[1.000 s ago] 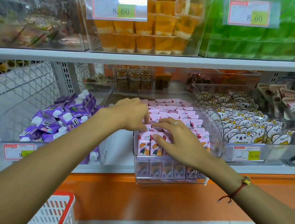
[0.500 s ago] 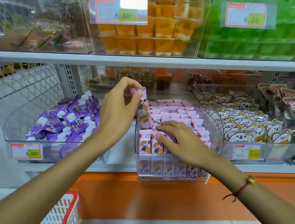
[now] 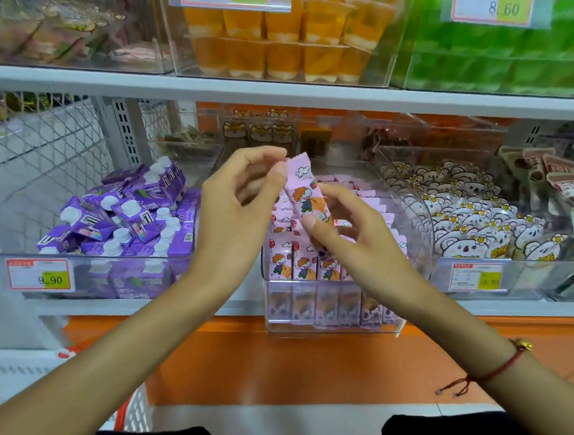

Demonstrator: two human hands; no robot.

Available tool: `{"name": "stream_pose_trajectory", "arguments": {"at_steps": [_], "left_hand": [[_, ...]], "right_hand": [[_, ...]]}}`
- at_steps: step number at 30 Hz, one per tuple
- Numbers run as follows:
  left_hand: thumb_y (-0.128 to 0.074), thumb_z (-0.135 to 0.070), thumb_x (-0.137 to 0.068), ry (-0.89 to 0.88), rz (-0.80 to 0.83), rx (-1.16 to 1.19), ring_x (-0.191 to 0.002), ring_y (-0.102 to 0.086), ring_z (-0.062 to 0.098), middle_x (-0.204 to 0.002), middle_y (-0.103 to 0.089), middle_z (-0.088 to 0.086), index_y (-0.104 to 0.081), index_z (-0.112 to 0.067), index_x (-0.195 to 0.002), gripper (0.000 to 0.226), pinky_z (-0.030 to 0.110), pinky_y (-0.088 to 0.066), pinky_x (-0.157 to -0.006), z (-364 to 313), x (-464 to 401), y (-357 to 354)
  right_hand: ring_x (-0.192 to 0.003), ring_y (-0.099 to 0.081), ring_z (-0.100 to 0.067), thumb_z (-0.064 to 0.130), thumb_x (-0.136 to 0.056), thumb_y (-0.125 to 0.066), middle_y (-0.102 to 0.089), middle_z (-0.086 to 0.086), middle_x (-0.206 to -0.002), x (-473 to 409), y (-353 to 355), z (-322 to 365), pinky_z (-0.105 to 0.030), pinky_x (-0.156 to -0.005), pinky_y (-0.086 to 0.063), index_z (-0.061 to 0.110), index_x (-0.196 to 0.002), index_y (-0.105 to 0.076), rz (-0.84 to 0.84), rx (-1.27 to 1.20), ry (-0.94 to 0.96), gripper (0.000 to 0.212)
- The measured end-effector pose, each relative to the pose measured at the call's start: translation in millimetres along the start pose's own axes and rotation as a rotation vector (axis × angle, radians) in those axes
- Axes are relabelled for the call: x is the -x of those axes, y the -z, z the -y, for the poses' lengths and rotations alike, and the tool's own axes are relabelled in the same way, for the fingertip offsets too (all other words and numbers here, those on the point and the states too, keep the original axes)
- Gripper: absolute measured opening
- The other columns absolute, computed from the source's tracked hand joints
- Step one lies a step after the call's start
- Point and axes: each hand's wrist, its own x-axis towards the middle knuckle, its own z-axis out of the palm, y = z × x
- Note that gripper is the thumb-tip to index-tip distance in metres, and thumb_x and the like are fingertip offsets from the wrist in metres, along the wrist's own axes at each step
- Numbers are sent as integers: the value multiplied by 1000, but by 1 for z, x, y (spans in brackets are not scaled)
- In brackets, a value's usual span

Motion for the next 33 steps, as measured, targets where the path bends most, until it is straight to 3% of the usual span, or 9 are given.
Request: {"name": "stream_pose_trajectory", "arguments": {"at_steps": [2,5,9,12,17,19,23,27,33], "left_hand": [[-55,-9,-95,25,-1,-33,-98,-63,1,-104,-67,-8,-61,-21,-104,16,23,-51,-90,7,1,1],[-56,3,-89,30,85,-126,-96,-60,1,-102,-64,-15,-59,-29,-98,33,16,-50,-83,14,7,-1],[-69,-15,-71,63,268,-250,-95,-56,-2,-104,-57,-20,-54,-36,-103,42,12,-48,-75,20,19,-8],[-80,-24,-71,23,306,-309,-93,-56,-2,-107,-56,-24,-48,-40,-104,48,15,-48,-75,23,21,-12],[-69,-19,-85,16,288,-266,-101,-56,-8,-110,-56,-32,-47,-45,-101,38,12,-46,-80,23,17,-6],[-64,-12,-89,41,302,-243,-108,-57,-5,-113,-58,-28,-47,-44,-102,38,13,-48,-84,26,16,-5],[-62,-10,-90,34,322,-285,-117,-54,2,-122,-59,-16,-50,-33,-115,36,23,-48,-95,32,17,-4],[-74,-27,-81,-46,214,-362,-104,-57,2,-114,-60,-19,-53,-34,-113,39,32,-51,-87,31,17,-5],[-65,-23,-89,36,233,-132,-105,-60,-4,-109,-66,-18,-57,-34,-113,28,13,-50,-83,19,11,0]], "right_hand": [[-77,-64,-2,21,-94,-58,-66,14,-84,-1,3,-2,-13,-67,-47,18,-111,-58,-46,-210,-159,18],[-67,-65,5,22,-92,-60,-65,21,-66,-3,7,-8,-9,-58,-47,17,-103,-58,-94,-397,-310,12],[-69,-68,-2,20,-88,-66,-71,5,-80,-2,7,-5,-16,-59,-53,9,-111,-59,-153,-520,-371,26],[-68,-67,-3,22,-83,-71,-69,0,-87,-2,4,-4,-15,-56,-51,12,-105,-60,-201,-495,-361,27],[-107,-64,-16,25,-95,-54,-70,-3,-112,-4,10,-5,-28,-95,-50,16,-114,-62,-108,-493,-301,23],[-111,-62,-16,21,-98,-48,-70,0,-115,-4,12,-5,-30,-100,-46,18,-113,-62,-77,-508,-286,22],[-102,-68,-12,14,-94,-57,-72,-3,-109,-2,7,-5,-25,-91,-53,11,-121,-60,-144,-427,-214,27],[-96,-69,-14,13,-82,-71,-73,-2,-102,0,5,0,-29,-90,-54,15,-107,-63,-234,-349,-134,26],[-96,-66,0,15,-86,-68,-70,12,-107,2,9,6,-15,-78,-52,24,-113,-65,-195,-234,-29,28]]}}
